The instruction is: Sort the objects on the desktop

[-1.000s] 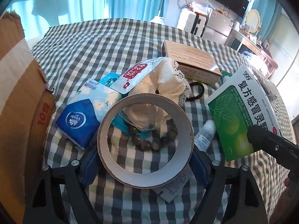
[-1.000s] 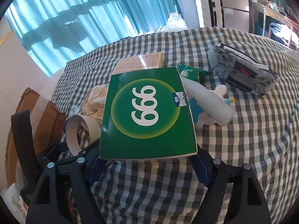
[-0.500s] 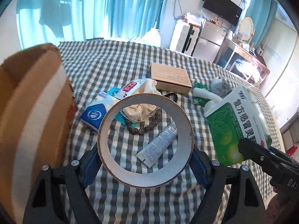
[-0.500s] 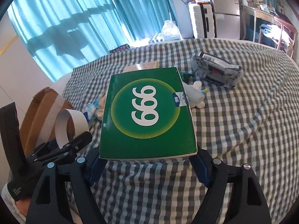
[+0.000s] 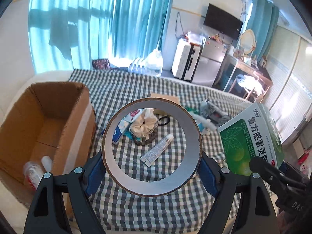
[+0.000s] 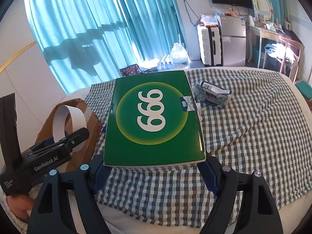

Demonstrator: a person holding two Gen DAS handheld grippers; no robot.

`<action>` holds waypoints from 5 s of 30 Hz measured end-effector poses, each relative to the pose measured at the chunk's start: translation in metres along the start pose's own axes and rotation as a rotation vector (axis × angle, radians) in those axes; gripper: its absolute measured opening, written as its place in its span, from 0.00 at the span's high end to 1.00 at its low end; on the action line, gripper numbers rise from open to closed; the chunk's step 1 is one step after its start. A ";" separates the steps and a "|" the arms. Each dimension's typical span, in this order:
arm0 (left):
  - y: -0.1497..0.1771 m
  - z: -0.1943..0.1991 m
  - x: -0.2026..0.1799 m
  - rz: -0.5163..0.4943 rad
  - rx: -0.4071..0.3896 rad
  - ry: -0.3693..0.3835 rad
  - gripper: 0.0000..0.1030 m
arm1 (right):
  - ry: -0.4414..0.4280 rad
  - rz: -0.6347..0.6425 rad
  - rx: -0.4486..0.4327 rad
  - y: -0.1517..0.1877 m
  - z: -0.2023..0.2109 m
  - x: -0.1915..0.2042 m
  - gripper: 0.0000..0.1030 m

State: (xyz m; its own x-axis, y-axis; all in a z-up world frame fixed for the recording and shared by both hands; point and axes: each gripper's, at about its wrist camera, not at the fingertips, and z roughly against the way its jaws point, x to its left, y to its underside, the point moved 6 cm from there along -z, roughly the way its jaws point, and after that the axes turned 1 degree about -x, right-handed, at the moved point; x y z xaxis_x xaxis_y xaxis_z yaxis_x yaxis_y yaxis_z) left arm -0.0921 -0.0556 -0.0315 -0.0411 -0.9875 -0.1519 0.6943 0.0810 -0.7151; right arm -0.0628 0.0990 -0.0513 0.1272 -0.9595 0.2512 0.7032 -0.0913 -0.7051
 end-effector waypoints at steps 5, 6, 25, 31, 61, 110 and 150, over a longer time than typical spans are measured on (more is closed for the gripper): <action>-0.002 0.027 -0.002 -0.001 -0.025 0.021 0.18 | -0.003 0.029 -0.032 0.000 0.024 0.018 0.23; -0.002 0.032 -0.002 -0.001 -0.031 0.022 0.18 | -0.007 0.037 -0.031 0.000 0.027 0.023 0.23; -0.015 0.079 0.072 0.107 -0.118 -0.059 0.18 | -0.105 0.132 -0.028 -0.002 0.040 0.108 0.23; -0.019 0.082 0.116 0.156 -0.136 -0.121 0.18 | -0.148 0.181 0.006 0.006 0.025 0.140 0.23; 0.025 0.021 0.268 0.291 0.088 -0.322 0.07 | -0.351 0.215 0.176 0.006 -0.085 0.258 0.23; 0.033 -0.027 0.012 -0.092 0.107 -0.085 0.06 | 0.006 -0.181 -0.015 0.005 -0.026 -0.036 0.09; 0.051 -0.229 -0.034 -0.177 0.256 0.018 0.68 | 0.089 -0.072 0.100 -0.024 -0.241 -0.108 0.33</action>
State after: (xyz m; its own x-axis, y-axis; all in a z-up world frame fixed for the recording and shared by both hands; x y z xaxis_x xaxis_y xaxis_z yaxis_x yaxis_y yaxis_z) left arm -0.2196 0.0133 -0.2187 -0.1883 -0.9806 -0.0540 0.8337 -0.1306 -0.5365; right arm -0.2624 0.1405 -0.2216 0.0146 -0.9717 0.2360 0.7750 -0.1381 -0.6166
